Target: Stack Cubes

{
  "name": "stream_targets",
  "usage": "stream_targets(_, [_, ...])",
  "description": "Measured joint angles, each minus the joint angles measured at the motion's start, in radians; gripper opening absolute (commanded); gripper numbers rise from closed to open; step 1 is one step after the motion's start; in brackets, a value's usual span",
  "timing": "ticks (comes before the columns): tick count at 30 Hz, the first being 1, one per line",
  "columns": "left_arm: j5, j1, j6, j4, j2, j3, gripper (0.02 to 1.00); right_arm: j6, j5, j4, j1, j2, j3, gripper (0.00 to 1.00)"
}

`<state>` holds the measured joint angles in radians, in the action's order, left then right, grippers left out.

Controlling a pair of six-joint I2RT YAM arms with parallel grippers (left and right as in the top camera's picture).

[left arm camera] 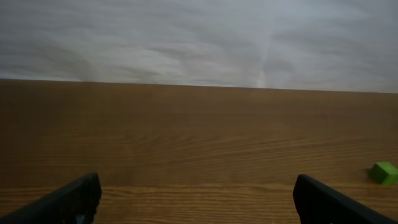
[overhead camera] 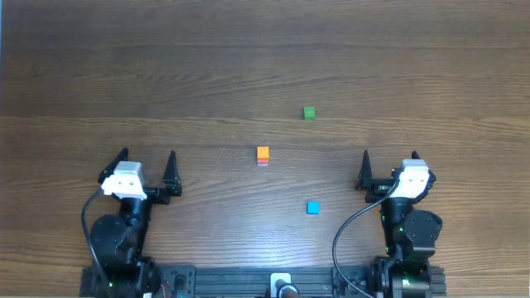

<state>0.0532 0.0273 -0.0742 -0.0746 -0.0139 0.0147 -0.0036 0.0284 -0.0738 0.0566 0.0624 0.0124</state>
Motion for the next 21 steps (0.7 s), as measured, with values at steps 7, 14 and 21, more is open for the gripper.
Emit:
stream_targets(7, [0.0, -0.044, 0.0, 0.0, 0.0, 0.0, 0.998, -0.001, 0.0, 0.0, 0.0, 0.0, 0.0, 0.991])
stream_targets(14, [0.0, -0.047, 0.0, 0.0, 0.0, 0.0, 0.996, 0.0, 0.0, 0.001, 0.0, 0.0, 0.0, 0.991])
stream_targets(21, [0.0, -0.046, 0.0, 0.0, 0.0, 0.0, 0.998, 0.018, 0.0, 0.069, 0.0, 0.0, -0.001, 0.993])
